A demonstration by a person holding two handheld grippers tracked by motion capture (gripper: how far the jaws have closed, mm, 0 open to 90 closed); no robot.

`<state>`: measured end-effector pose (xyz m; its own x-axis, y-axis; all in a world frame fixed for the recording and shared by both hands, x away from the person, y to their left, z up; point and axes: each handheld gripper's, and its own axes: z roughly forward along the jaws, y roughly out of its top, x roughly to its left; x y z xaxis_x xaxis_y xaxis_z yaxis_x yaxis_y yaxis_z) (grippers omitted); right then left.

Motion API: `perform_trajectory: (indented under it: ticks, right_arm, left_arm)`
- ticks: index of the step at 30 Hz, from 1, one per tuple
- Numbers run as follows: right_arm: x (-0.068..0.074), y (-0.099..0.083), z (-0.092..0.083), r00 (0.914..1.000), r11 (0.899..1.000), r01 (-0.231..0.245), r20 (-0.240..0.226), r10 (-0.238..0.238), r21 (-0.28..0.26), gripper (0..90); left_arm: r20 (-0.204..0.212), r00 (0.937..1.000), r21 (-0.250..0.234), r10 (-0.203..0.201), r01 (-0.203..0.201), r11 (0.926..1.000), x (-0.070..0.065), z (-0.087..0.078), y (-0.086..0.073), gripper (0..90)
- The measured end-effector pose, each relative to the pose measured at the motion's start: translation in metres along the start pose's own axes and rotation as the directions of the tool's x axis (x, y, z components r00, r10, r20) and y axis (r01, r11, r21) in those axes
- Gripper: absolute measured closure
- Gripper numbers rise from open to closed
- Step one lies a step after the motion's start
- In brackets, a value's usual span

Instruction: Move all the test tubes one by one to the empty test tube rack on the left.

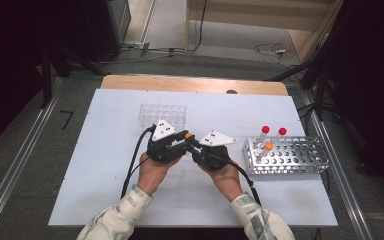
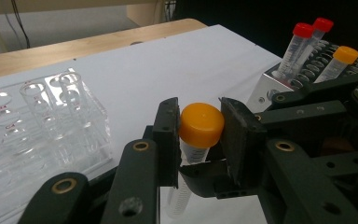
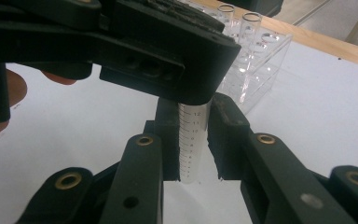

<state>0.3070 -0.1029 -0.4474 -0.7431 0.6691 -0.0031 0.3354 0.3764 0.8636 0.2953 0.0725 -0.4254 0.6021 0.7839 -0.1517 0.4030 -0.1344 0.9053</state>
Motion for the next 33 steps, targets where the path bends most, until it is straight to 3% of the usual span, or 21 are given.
perform_trajectory:
  ticks: [7, 11, 14, 16, 23, 33]
  right_arm:
    - [0.000, 0.000, -0.001, 1.0000, 1.000, -0.004, -0.002, 0.004, 0.000, 69.4]
    - [-0.003, -0.001, -0.008, 0.9994, 1.000, -0.016, -0.031, 0.016, -0.003, 54.5]
    - [-0.005, -0.003, -0.018, 0.9992, 1.000, -0.015, -0.037, 0.015, -0.012, 49.3]
    - [-0.008, -0.005, -0.025, 0.9994, 1.000, -0.012, -0.033, 0.011, -0.019, 45.0]
    - [-0.018, -0.016, -0.049, 0.9990, 0.999, -0.036, -0.029, 0.035, -0.023, 42.5]
    - [-0.024, -0.025, -0.063, 0.9984, 0.998, -0.050, -0.028, 0.050, -0.026, 41.5]
  left_arm:
    - [0.000, 1.0000, -0.009, -0.006, 0.006, 0.9999, 0.001, -0.001, 0.001, 70.3]
    - [-0.011, 0.9995, -0.022, -0.031, 0.031, 0.9993, 0.007, -0.003, 0.003, 70.3]
    - [-0.032, 0.9980, -0.035, -0.055, 0.053, 0.9980, 0.014, -0.007, 0.008, 70.4]
    - [-0.046, 0.9959, -0.052, -0.078, 0.075, 0.9958, 0.020, -0.011, 0.013, 70.3]
    - [-0.088, 0.9864, -0.090, -0.139, 0.131, 0.9873, 0.043, -0.019, 0.030, 70.4]
    - [-0.191, 0.9669, -0.131, -0.169, 0.145, 0.9807, 0.076, -0.025, 0.054, 70.4]
